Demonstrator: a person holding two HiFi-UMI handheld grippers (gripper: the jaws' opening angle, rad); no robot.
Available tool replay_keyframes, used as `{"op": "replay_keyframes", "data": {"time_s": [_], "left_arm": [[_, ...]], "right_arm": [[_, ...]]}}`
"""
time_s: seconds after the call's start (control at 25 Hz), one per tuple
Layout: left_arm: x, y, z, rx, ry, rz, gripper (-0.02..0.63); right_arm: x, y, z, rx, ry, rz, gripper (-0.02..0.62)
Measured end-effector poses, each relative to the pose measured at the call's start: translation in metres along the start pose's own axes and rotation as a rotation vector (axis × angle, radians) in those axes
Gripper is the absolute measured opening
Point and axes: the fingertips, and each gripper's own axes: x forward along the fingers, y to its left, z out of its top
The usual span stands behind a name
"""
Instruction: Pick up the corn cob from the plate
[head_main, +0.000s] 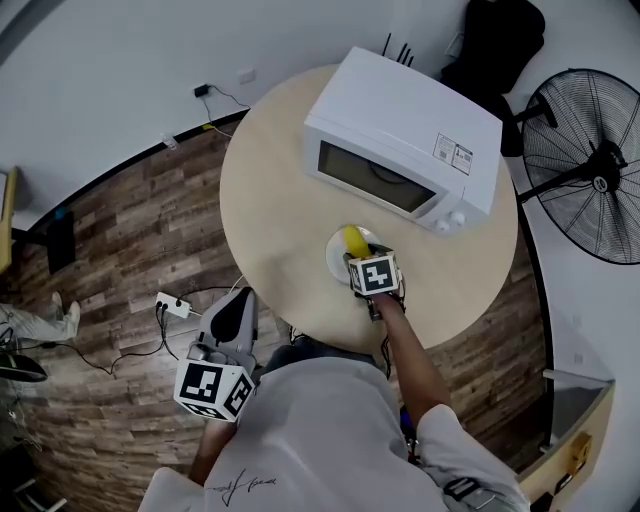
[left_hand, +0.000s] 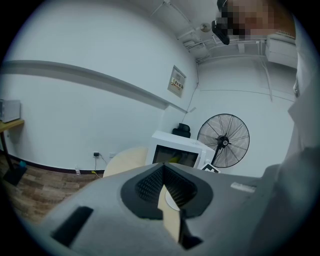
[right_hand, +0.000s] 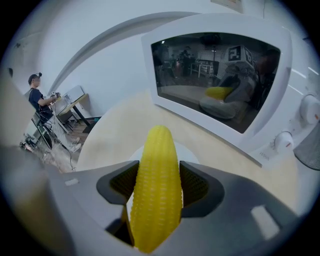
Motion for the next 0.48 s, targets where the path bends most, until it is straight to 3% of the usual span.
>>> {"op": "replay_keyframes", "data": {"time_s": [0.48], "left_arm": [[-0.002,-0.009,-0.003,0.004,0.001,-0.03,-0.008]], "right_arm": [[-0.019,0.0,0.002,0.02,-0.048,0.001,0.265]]}}
